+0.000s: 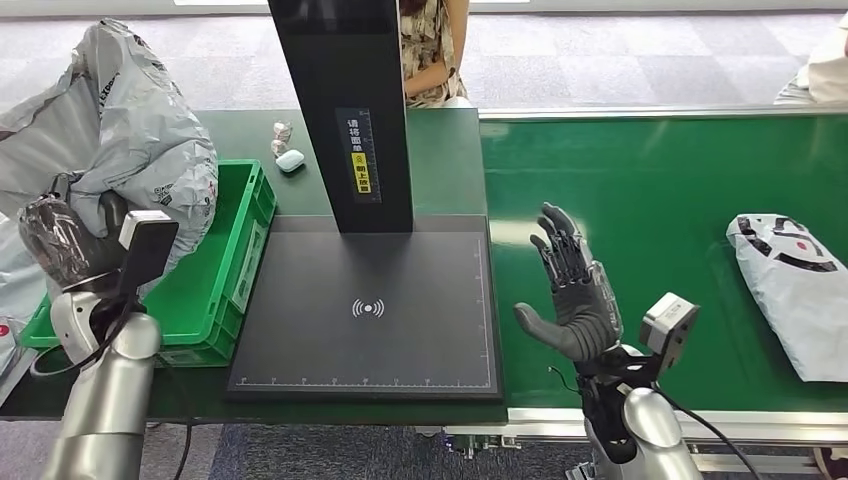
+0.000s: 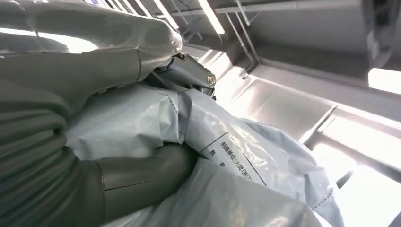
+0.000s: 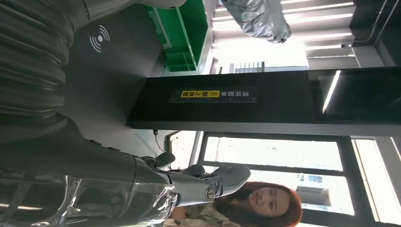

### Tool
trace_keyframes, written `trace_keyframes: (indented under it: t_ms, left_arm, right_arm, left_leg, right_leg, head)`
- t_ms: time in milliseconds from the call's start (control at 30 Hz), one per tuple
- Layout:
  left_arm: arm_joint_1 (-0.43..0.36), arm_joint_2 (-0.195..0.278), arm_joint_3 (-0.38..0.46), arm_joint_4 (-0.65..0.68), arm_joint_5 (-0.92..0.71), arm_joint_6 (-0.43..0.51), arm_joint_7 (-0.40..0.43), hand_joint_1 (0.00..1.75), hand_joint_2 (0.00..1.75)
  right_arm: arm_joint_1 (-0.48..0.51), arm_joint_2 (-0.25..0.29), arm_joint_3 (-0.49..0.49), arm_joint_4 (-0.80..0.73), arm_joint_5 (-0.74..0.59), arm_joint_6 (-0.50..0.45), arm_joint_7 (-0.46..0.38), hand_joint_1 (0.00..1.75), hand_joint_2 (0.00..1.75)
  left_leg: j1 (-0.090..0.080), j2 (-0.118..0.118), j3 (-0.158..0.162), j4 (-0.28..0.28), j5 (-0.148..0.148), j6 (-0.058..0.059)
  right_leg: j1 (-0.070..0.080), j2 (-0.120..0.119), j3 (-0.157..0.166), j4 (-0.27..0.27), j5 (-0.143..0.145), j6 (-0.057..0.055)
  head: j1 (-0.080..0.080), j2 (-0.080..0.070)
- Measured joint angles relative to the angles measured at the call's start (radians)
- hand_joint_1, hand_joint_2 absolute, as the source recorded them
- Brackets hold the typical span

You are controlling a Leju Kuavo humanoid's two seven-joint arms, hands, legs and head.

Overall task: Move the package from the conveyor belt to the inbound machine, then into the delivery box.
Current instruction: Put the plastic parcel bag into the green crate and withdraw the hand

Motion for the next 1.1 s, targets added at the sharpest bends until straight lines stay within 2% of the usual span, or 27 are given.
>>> trace_keyframes:
  t_ms: [133,233,333,533,867,900,1000,1033,1100]
  left_arm:
    - [-0.08,0.042,0.0,0.165,-0.014,-0.001,0.018,1.75,1.75]
    - [-0.109,0.06,0.0,0.255,-0.017,-0.003,0.026,1.75,1.75]
    - [-0.134,0.073,-0.001,0.341,-0.045,-0.027,0.067,1.75,1.75]
    - [-0.178,0.099,-0.018,0.477,-0.135,-0.179,0.19,1.75,1.75]
    - [-0.212,0.132,-0.079,0.551,-0.195,-0.412,0.28,1.75,1.75]
    - [-0.215,0.135,-0.084,0.558,-0.197,-0.422,0.283,1.69,1.75]
    - [-0.222,0.142,-0.095,0.575,-0.201,-0.443,0.286,0.38,1.75]
    - [-0.223,0.143,-0.099,0.58,-0.202,-0.447,0.288,0.0,1.75]
    - [-0.226,0.144,-0.105,0.587,-0.202,-0.448,0.289,0.0,1.75]
  right_arm:
    - [-0.028,0.001,0.001,0.012,-0.01,-0.001,0.01,0.0,1.75]
    - [-0.037,0.001,0.002,0.019,-0.013,-0.004,0.014,0.0,1.75]
    - [-0.039,0.001,0.003,0.023,-0.015,-0.005,0.015,0.0,1.75]
    - [-0.042,0.001,0.004,0.028,-0.015,-0.003,0.019,0.0,1.75]
    - [-0.053,0.002,0.004,0.039,-0.008,0.023,0.04,0.0,1.75]
    - [-0.054,0.002,0.004,0.041,-0.008,0.024,0.042,0.0,1.75]
    - [-0.055,0.002,0.003,0.043,-0.006,0.027,0.045,0.0,1.75]
    - [-0.054,0.003,0.003,0.043,-0.005,0.028,0.046,0.0,1.75]
    - [-0.054,0.003,0.002,0.043,-0.003,0.028,0.049,0.0,1.75]
  left_leg:
    - [0.0,0.0,0.0,0.0,0.0,0.0]
    - [0.0,0.0,0.0,0.0,0.0,0.0]
    - [0.0,0.0,0.0,0.0,0.0,0.0]
    - [0.0,0.0,0.0,0.0,0.0,0.0]
    - [0.0,0.0,0.0,0.0,0.0,0.0]
    - [0.0,0.0,0.0,0.0,0.0,0.0]
    - [0.0,0.0,0.0,0.0,0.0,0.0]
    - [0.0,0.0,0.0,0.0,0.0,0.0]
    - [0.0,0.0,0.0,0.0,0.0,0.0]
  right_leg:
    - [0.0,0.0,0.0,0.0,0.0,0.0]
    - [0.0,0.0,0.0,0.0,0.0,0.0]
    - [0.0,0.0,0.0,0.0,0.0,0.0]
    - [0.0,0.0,-0.001,0.0,0.0,0.0]
    - [0.0,0.0,-0.001,0.0,0.0,0.0]
    - [0.0,0.0,-0.001,0.0,0.0,0.0]
    - [0.0,0.0,-0.001,0.0,0.0,0.0]
    - [0.0,0.0,-0.001,0.0,0.0,0.0]
    - [0.0,0.0,-0.001,0.0,0.0,0.0]
  head:
    - [0.0,0.0]
    - [0.0,0.0]
    - [0.0,0.0]
    - [0.0,0.0]
    - [0.0,0.0]
    - [0.0,0.0]
    - [0.0,0.0]
    - [0.0,0.0]
    - [0.0,0.0]
